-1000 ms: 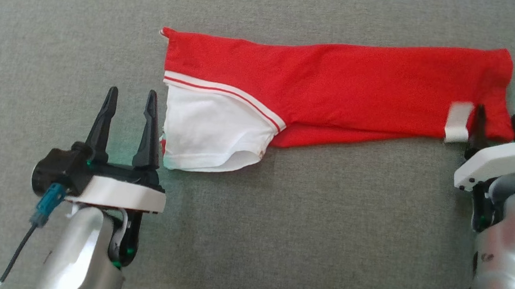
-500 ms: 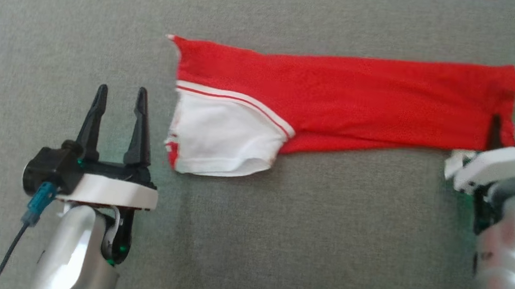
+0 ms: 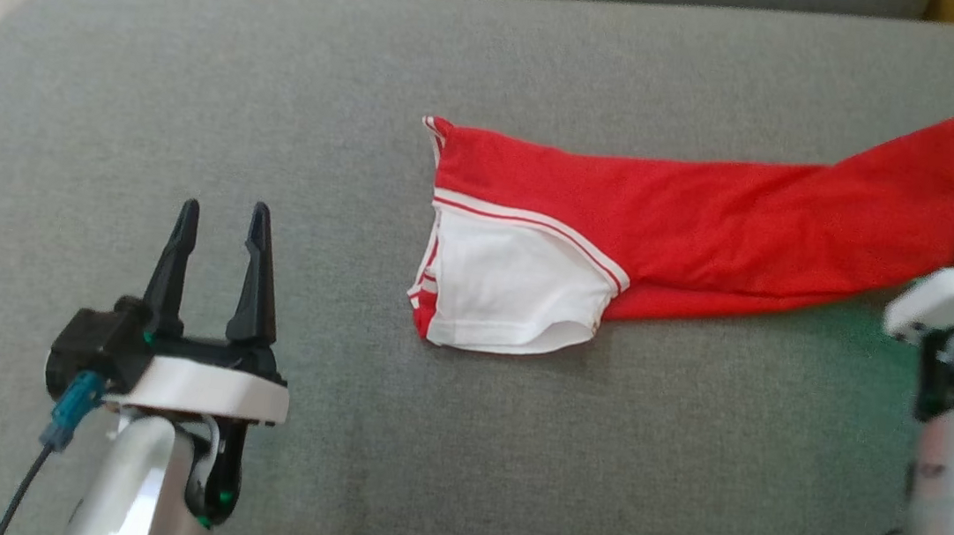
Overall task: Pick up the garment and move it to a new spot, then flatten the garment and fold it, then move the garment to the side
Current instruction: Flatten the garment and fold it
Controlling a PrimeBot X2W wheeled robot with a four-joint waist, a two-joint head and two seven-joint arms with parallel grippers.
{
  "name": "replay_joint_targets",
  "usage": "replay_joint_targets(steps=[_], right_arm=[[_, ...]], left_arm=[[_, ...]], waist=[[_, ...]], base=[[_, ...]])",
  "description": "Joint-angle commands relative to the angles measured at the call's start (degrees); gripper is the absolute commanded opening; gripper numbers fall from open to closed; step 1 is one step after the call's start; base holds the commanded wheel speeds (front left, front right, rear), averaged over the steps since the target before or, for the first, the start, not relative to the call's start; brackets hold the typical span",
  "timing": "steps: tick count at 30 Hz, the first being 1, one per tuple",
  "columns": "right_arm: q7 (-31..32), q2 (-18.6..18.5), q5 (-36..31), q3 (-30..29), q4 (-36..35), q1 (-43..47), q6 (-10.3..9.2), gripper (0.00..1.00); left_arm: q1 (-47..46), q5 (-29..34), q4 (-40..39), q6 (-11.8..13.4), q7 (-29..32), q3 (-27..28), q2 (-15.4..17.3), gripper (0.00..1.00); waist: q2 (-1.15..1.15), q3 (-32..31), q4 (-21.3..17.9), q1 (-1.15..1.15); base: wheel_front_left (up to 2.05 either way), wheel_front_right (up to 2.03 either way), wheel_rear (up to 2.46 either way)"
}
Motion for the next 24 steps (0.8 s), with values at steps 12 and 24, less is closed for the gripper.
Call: replay_joint_targets(steps=[12,24], right_arm=[[2.6,2.6,21.6,33.6,-5.9,-1.1,-0.05,0.00],[3.5,2.6,38.4,53.4,-2.4,-0.5,-0.05,0.00]], left_arm=[[0.8,-1.8,-2.0,0.7,-0.5,-0.7,0.4,1.00],[-0.7,-3.8,-1.5,1.4,-0.5,-4.7,0.4,1.00]], waist=[[0.00,-4.1,5.2,0.00],[0.00,-2.1,11.0,0.00]], base=[[0.00,0.00,0.00],[0.00,0.00,0.00]])
